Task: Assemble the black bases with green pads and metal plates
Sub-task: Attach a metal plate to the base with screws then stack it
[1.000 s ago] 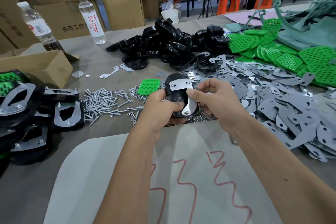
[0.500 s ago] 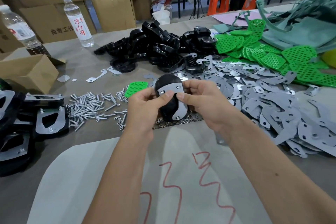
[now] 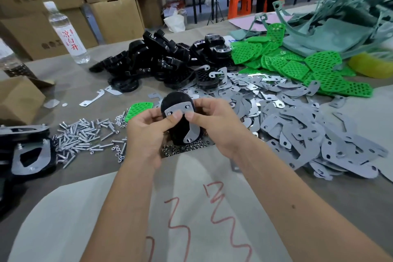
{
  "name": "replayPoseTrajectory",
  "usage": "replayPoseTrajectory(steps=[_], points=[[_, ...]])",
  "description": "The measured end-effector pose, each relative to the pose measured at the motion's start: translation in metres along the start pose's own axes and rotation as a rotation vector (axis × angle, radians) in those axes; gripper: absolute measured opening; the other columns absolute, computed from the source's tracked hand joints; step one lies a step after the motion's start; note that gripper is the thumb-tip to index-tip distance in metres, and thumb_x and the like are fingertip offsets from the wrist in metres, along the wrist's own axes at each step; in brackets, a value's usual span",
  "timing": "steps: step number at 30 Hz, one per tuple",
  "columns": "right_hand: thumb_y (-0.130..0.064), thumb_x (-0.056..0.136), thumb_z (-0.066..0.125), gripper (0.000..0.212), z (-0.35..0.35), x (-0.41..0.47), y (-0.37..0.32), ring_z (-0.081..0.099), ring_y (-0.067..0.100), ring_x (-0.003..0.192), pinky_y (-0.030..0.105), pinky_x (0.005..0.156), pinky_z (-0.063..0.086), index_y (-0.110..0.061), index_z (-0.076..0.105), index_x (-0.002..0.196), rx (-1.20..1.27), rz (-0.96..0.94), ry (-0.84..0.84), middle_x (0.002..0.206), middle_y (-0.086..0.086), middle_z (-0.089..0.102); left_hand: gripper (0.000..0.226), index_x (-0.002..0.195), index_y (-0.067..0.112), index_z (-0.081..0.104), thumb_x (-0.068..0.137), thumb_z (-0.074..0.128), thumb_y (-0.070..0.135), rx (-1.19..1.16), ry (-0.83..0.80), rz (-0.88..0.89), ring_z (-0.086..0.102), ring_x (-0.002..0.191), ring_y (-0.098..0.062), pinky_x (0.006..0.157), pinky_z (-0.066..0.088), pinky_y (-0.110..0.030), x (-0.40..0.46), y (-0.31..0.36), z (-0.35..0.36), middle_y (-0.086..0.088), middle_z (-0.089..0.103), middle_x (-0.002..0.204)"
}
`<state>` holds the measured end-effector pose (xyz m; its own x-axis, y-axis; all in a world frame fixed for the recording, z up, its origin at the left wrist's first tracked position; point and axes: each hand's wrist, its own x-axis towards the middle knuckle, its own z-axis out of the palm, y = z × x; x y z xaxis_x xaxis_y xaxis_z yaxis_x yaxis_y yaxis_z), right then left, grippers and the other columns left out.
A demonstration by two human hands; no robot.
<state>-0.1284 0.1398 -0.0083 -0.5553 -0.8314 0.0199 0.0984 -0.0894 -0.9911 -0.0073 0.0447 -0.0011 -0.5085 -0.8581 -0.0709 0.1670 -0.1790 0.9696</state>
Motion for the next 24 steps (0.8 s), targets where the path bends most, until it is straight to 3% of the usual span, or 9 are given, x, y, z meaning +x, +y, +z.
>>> replayPoseTrajectory(steps=[3,9,11,13,16,19,21,24], points=[[0.004,0.098,0.064,0.021,0.003,0.000,0.002,0.072,0.031,0.103,0.052,0.099,0.057,-0.001,0.071,0.117,-0.006,-0.067,-0.010,0.112,0.021,0.075,0.035,0.093,0.005,0.072,0.061,0.083,0.012,-0.014,-0.024,-0.010,0.076,0.065,-0.020,0.051,0.058,-0.030,-0.001,0.004,-0.004,-0.006,0.077,0.077],[0.003,0.097,0.064,0.023,0.006,-0.002,0.000,0.071,0.035,0.104,0.054,0.100,0.056,0.001,0.070,0.120,0.034,-0.092,-0.050,0.115,0.023,0.074,0.050,0.103,0.002,0.073,0.056,0.084,0.016,0.006,-0.040,-0.029,0.076,0.073,-0.022,0.059,0.063,-0.036,-0.001,0.009,-0.010,-0.010,0.078,0.088],[0.005,0.097,0.064,0.024,0.004,-0.001,-0.001,0.071,0.030,0.101,0.051,0.097,0.058,0.001,0.070,0.119,0.091,-0.100,-0.068,0.115,0.022,0.074,0.054,0.107,0.001,0.072,0.057,0.085,0.017,0.018,-0.037,0.045,0.075,0.081,-0.026,0.067,0.065,-0.038,-0.002,0.009,-0.010,-0.015,0.077,0.098],[0.006,0.095,0.066,0.022,0.001,0.000,-0.003,0.071,0.025,0.097,0.041,0.091,0.060,-0.001,0.070,0.115,0.105,-0.113,-0.091,0.109,0.019,0.075,0.050,0.105,0.002,0.071,0.059,0.085,0.016,0.023,-0.058,0.103,0.074,0.083,-0.026,0.065,0.063,-0.033,-0.004,0.009,-0.010,-0.016,0.077,0.098],[0.004,0.089,0.074,0.020,-0.001,-0.001,-0.006,0.071,0.020,0.090,0.029,0.083,0.060,0.001,0.071,0.109,0.001,-0.158,-0.088,0.105,0.021,0.076,0.047,0.099,0.008,0.066,0.059,0.090,0.001,0.010,-0.156,0.147,0.071,0.082,-0.024,0.066,0.061,-0.033,-0.006,0.009,-0.014,-0.009,0.074,0.092],[0.003,0.083,0.082,0.023,0.003,-0.003,-0.007,0.072,0.023,0.090,0.035,0.087,0.060,-0.006,0.074,0.102,-0.226,-0.268,-0.012,0.098,0.010,0.076,0.039,0.110,0.014,0.068,0.074,0.075,0.000,-0.018,-0.315,0.151,0.072,0.089,-0.023,0.068,0.061,-0.031,-0.004,0.011,-0.023,-0.008,0.075,0.103],[0.002,0.079,0.084,0.027,0.007,-0.003,-0.007,0.072,0.023,0.091,0.039,0.089,0.059,-0.010,0.074,0.101,-0.357,-0.343,0.021,0.095,0.004,0.074,0.034,0.111,0.017,0.073,0.080,0.073,0.005,0.091,-0.317,0.242,0.071,0.093,-0.021,0.069,0.060,-0.027,-0.002,0.012,-0.027,-0.009,0.075,0.106],[0.004,0.078,0.083,0.031,0.008,-0.004,-0.006,0.070,0.015,0.087,0.034,0.088,0.058,-0.013,0.073,0.101,-0.433,-0.376,0.024,0.094,0.000,0.073,0.029,0.104,0.021,0.079,0.081,0.077,0.004,0.326,-0.276,0.434,0.071,0.091,-0.013,0.073,0.056,-0.019,-0.001,0.011,-0.026,-0.005,0.078,0.100]])
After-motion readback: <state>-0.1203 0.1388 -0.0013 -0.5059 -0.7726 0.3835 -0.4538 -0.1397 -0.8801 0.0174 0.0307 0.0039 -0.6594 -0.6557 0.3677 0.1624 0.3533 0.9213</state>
